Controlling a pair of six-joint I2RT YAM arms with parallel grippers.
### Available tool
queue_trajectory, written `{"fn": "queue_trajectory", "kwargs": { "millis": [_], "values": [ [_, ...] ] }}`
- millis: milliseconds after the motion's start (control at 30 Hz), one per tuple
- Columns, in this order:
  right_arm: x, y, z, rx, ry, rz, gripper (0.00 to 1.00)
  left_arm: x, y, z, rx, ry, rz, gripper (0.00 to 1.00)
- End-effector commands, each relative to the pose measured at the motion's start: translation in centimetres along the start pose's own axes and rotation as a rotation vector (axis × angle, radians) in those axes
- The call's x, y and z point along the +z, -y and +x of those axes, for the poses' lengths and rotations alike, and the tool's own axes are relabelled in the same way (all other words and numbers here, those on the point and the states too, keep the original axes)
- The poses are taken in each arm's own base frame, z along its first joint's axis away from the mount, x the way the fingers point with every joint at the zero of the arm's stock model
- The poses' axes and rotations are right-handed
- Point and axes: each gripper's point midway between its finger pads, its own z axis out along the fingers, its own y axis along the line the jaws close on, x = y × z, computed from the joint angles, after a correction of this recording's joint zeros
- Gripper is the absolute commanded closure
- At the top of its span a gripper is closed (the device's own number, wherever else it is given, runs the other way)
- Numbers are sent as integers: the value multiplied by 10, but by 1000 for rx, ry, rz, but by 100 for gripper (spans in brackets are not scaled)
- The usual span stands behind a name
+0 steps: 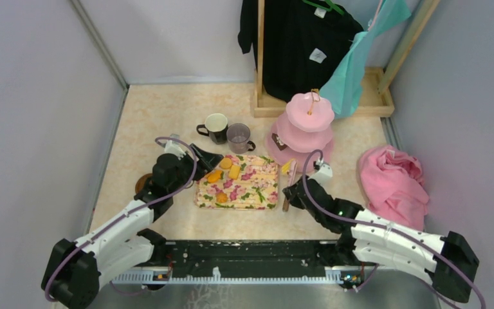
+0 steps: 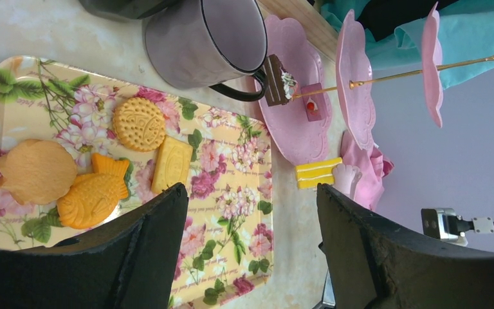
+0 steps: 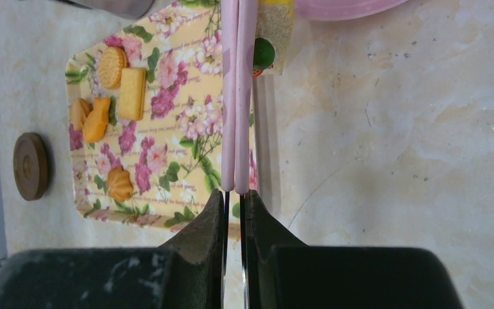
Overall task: Serve the afternoon tea
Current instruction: Place the desert on the desert table.
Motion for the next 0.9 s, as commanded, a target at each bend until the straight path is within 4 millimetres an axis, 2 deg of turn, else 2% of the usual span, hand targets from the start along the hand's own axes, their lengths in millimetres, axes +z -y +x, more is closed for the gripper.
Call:
{"fn": "queue_trajectory", "kwargs": {
  "millis": [0, 333, 867],
  "values": [
    [3, -18, -15, 115, 19, -102, 100, 0, 15, -9, 8, 23, 49, 21],
    [13, -14, -31, 279, 32, -208, 100, 1, 13, -8, 11, 17, 44, 21],
    [9, -16, -45, 451, 42, -377, 100, 3, 16, -6, 13, -6, 47, 22]
  ]
}}
